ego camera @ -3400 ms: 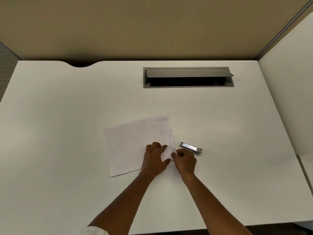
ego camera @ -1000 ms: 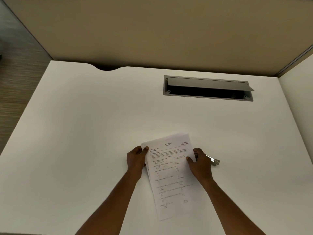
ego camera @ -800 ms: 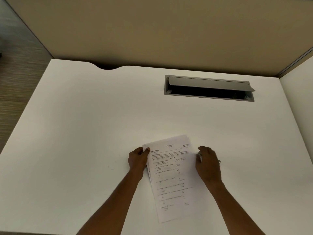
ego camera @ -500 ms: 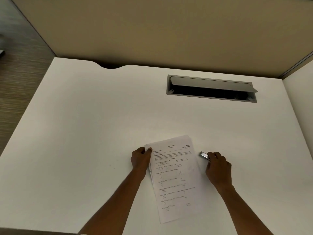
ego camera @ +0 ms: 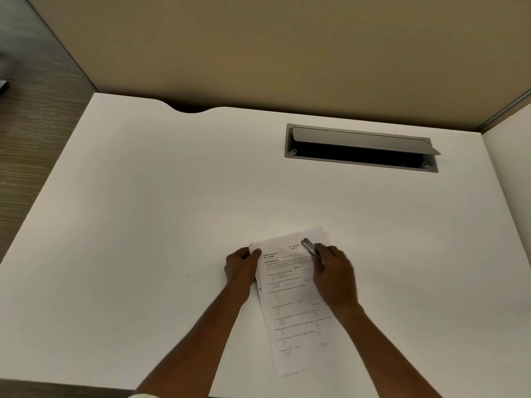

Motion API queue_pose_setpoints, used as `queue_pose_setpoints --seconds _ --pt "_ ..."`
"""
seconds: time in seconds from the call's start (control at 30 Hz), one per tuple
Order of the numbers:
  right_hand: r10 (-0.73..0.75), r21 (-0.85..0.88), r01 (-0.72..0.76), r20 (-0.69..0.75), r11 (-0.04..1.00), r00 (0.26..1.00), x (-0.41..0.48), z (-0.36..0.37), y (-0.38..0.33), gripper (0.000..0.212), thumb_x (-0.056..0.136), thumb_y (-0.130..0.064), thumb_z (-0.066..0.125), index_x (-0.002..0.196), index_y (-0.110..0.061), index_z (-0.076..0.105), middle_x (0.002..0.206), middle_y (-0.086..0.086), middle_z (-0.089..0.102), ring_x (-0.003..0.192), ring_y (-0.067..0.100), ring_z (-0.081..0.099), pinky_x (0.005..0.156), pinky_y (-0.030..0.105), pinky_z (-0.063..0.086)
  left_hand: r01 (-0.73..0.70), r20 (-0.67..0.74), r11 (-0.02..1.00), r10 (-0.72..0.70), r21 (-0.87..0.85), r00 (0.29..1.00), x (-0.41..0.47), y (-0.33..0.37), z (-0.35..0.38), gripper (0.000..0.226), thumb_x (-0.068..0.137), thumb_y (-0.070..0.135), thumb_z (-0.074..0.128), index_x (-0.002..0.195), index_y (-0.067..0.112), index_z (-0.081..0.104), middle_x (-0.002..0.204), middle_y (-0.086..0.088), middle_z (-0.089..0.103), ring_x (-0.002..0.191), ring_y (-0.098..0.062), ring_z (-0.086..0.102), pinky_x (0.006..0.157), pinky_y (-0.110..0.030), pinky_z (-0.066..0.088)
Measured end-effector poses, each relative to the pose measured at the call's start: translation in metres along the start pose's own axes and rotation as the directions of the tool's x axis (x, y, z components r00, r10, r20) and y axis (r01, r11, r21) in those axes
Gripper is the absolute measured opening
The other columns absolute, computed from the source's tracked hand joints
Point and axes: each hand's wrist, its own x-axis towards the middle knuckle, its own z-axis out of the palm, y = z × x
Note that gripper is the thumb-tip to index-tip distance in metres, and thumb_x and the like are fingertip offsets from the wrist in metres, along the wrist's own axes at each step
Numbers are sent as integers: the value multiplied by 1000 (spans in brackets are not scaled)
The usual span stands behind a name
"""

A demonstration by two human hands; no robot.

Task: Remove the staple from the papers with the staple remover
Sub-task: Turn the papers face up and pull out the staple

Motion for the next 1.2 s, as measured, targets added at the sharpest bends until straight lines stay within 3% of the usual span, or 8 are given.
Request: queue_pose_setpoints --seconds 0.2,0.33,0.5,0.63,0.73,0.83,0.97,1.2 --pt "-2 131 -22 180 991 984 -8 40 -39 27 95 -15 57 120 -15 67 98 4 70 89 22 63 75 28 49 -152 8 979 152 138 988 -2 -6 0 12 82 32 82 85 34 71 86 4 77 87 -20 75 80 -46 64" --pt "12 89 -31 213 996 977 -9 51 -41 24 96 -17 55 117 -16 67 95 5 69 87 22 61 73 31 51 -348 10 809 390 474 921 -6 -3 -13 35 85 30 81 116 21 69 91 12 68 87 -13 70 84 -23 48" --pt "12 87 -31 212 996 977 -11 56 -40 21 97 -18 55 114 -16 68 92 4 69 85 20 60 75 32 53 -460 107 677 495 574 862 -7 -2 -20 52 86 24 79 134 22 61 102 11 60 75 -2 58 68 -7 39" --pt "-2 100 -18 204 995 979 -10 60 -45 23 98 -22 55 117 -15 68 95 4 71 86 20 63 77 31 53 -546 273 501 517 672 811 -3 -4 -24 52 91 32 73 141 25 59 119 4 57 101 -15 61 80 -23 52" --pt "-28 90 10 204 996 979 -10 62 -49 28 98 -22 56 123 -15 66 94 5 71 86 21 63 76 31 53 -545 320 350 529 761 786 3 -8 -28 50 92 40 70 139 27 62 123 2 55 113 -20 53 91 -32 45" --pt "-37 44 27 220 999 975 -10 65 -52 28 97 -19 58 123 -15 67 88 5 69 82 21 62 69 26 49 -546 332 283 552 788 765 8 -11 -32 48 91 48 69 136 32 64 123 3 54 116 -21 48 95 -35 37" --pt "-39 -12 42 226 999 973 -8 69 -61 25 96 -16 59 119 -13 69 80 7 66 77 22 60 61 23 38 -537 329 249 565 806 757 12 -12 -34 45 88 57 67 131 40 67 133 4 48 127 -23 39 101 -40 29" --pt "31 -20 -28 218 999 975 -8 76 -70 18 96 -17 58 104 -9 71 78 7 65 74 20 58 63 22 37 -509 313 284 524 813 792 13 -6 -38 45 84 67 65 125 50 67 150 7 31 137 -22 18 111 -46 17"
